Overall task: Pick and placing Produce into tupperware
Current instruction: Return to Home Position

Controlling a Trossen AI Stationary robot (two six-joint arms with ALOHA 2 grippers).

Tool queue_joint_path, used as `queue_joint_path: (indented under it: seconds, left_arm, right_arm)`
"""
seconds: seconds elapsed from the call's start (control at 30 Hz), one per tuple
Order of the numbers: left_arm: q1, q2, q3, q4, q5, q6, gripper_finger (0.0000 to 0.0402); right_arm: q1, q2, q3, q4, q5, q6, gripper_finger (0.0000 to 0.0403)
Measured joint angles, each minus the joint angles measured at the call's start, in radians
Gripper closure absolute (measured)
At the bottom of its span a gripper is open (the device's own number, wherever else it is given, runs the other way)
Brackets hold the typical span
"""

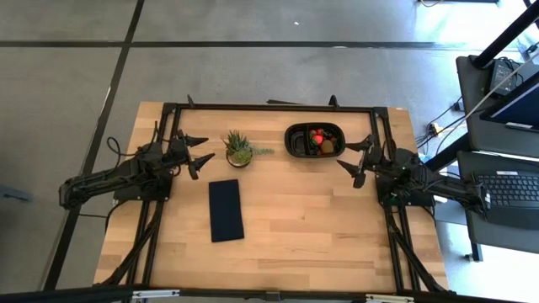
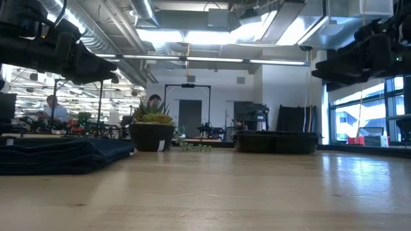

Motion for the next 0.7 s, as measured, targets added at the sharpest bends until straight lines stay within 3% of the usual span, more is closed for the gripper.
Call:
queue_joint_path:
  seconds: [0.7]
  left_arm:
    - [0.000,0.000,0.000,0.000,0.000,0.000,0.0099]
  right_arm:
    - [-0.001,0.003,0.000,0.000,0.006,0.079,0.0097]
